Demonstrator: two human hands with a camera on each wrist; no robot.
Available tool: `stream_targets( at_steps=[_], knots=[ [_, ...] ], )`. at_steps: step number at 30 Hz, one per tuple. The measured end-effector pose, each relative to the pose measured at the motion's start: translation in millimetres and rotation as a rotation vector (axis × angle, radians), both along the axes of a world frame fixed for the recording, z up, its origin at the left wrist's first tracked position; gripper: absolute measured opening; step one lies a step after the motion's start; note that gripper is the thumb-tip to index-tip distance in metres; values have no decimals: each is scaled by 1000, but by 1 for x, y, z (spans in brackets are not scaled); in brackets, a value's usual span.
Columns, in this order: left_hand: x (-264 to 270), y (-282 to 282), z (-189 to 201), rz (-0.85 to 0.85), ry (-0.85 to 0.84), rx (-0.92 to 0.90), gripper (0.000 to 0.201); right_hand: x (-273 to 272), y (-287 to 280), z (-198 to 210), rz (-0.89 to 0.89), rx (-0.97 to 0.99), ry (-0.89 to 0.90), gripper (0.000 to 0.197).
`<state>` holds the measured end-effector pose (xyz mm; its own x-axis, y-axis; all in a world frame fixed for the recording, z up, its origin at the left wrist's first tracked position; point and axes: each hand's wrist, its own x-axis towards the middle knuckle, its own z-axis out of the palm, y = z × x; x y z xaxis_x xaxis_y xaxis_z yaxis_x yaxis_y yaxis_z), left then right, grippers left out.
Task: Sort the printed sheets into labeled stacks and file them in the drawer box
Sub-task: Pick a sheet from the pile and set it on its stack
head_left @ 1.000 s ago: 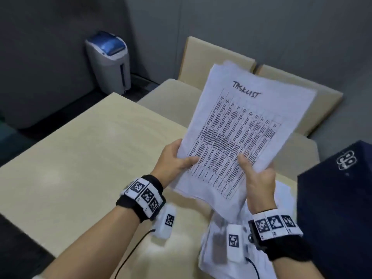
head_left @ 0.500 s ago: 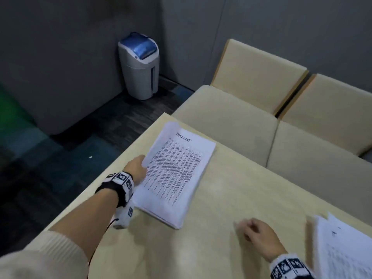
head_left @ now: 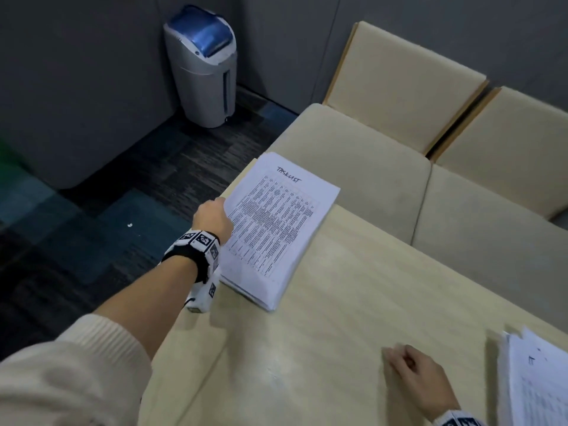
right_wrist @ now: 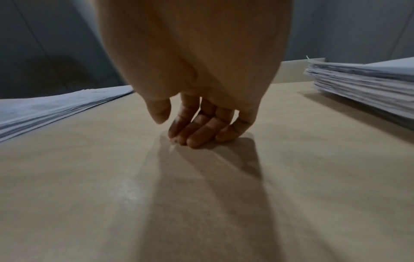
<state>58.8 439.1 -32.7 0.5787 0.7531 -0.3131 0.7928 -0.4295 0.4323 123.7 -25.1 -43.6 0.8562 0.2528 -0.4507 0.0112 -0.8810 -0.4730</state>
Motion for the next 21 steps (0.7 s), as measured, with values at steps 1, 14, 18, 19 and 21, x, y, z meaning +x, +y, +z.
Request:
stream_targets(
  at_steps=[1,14,18,19,21],
  knots=[
    [2,-2,0,10,21,25,44,0,-2,0,-8,18,18,39],
    [43,-263,25,-369,-407,-139,44,27,-109,52,-390,227,-210,18],
    [32,-378,21,-504,-348,-272,31,26,-193,61,-510,64,-339,7],
    [31,-403,21,-532,-334,-284,26,25,-215,60,-500,-4,-349,5],
    [31,-446,19,-546,-317,-301,23,25,-257,55,-467,-128,-309,23]
  ],
)
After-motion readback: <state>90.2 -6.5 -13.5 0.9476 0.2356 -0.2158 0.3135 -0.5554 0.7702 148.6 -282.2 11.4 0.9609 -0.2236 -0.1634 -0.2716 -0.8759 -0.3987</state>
